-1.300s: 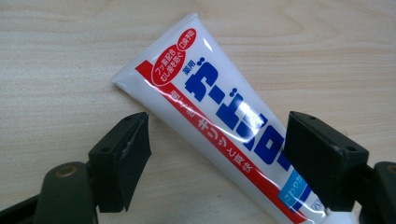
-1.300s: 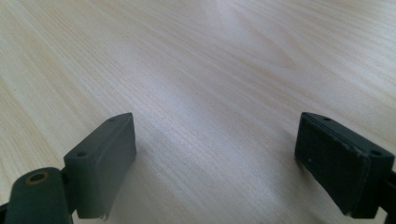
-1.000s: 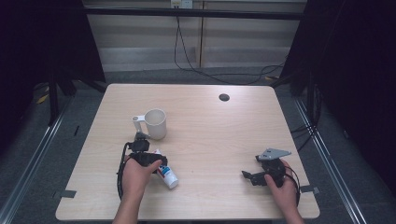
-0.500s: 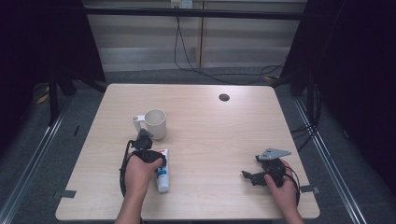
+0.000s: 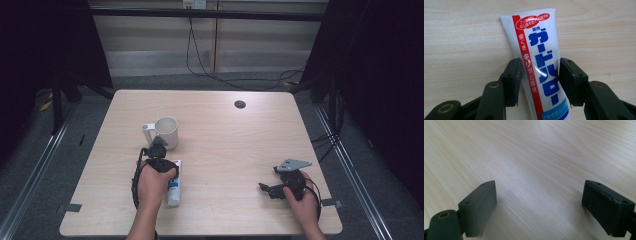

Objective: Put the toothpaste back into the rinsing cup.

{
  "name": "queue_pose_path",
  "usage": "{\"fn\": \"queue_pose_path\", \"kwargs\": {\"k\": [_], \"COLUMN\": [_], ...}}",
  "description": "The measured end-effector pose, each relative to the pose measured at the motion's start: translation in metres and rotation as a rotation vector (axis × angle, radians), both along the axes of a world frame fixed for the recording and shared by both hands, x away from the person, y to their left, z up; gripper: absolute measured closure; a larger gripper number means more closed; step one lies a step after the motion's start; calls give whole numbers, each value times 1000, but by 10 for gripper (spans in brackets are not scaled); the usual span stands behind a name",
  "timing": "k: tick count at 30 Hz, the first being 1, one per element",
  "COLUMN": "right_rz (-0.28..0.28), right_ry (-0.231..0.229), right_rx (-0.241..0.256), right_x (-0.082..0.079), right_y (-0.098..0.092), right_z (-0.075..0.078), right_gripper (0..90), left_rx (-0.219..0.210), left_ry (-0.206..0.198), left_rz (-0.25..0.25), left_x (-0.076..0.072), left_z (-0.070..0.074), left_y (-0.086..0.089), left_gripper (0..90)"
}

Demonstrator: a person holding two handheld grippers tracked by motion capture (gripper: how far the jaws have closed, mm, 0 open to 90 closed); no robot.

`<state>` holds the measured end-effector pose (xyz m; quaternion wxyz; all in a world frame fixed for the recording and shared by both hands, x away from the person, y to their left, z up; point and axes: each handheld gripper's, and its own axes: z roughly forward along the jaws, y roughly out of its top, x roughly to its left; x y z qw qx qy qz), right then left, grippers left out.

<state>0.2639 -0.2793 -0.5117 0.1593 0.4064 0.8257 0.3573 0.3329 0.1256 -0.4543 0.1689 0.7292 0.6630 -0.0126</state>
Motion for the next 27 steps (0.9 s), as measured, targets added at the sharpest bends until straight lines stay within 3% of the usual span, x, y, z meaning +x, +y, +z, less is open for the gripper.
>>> {"fn": "queue_pose_path", "kwargs": {"k": [10,17,27], "right_rz": [1,2,2], "right_ry": [-1,-2,-2], "right_rx": [1,4,4], "right_x": [0,0,1], "right_y": [0,0,0], "right_z": [0,0,0], "right_gripper": [120,122,123], "left_rx": [59,64,104], "left_ry": [-40,-57,-45], "left_rz": [-65,-121,-100], "left_x": [1,1,4], "left_z": [-1,-1,-2], "left_y": [-10,-10,-17], "left_gripper": [511,517,495]}}
